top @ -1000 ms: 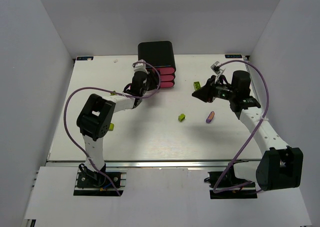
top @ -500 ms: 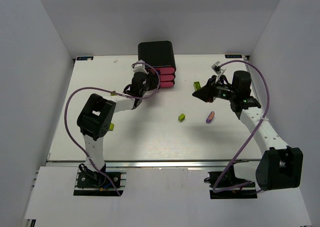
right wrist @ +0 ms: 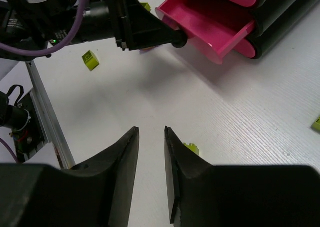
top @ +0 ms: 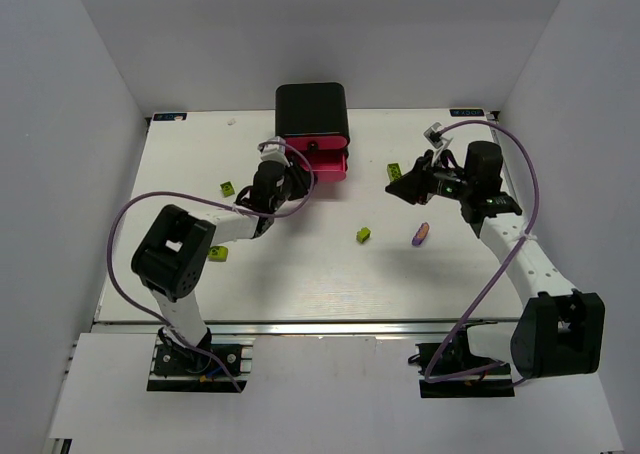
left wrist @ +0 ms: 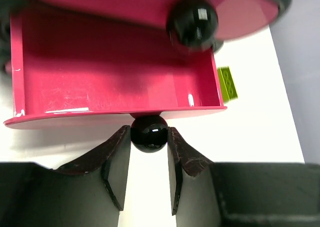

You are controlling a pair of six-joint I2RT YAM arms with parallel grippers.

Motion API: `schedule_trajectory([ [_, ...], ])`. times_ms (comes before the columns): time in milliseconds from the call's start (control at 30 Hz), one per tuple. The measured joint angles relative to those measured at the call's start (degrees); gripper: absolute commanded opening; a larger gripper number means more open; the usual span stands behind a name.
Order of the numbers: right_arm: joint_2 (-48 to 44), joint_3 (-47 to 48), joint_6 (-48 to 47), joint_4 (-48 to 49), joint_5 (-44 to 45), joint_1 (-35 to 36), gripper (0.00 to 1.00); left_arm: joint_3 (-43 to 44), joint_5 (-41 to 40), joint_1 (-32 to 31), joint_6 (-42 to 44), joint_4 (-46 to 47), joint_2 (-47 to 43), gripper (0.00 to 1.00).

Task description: Sort the legos into containers by color

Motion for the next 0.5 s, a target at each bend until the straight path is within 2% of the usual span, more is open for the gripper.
schedule_trajectory([
  [67,0.5,0.0,-0.2,0.0,0.0,0.0,0.38,-2.1,0.3,-0.4,0.1,-0.6,-2.0,0.29],
  [100,0.8,0.0,-0.3,0.0,0.1,0.0,0.45,-2.8,0.3,-0.5,0.0,-0.8,-2.8,0.43],
  [167,1.7,0.0,-1.0,-0.1,0.0,0.0,0.53,-3.8,0.4,-0.7,0.1,-1.2,-3.8,0.56],
  [200,2.1,0.0,-1.6,-0.1,-0.2,0.0,0.61,-4.0,0.5,-0.7,0.2,-1.3,-4.1,0.66],
  [333,3.9,0.0,-6.9,-1.4,-2.6,0.1,0.74,-3.8,1.1,-0.8,0.1,-3.2,-4.7,0.75],
  [433,5.1,0.2,-15.6,-5.0,-3.8,0.8,0.84,-2.8,1.9,-0.7,0.2,-7.0,-5.7,0.77],
  [500,6.4,0.7,-23.3,-9.1,-3.4,1.9,0.85,-2.4,2.5,-0.7,0.2,-10.1,-7.6,0.78],
])
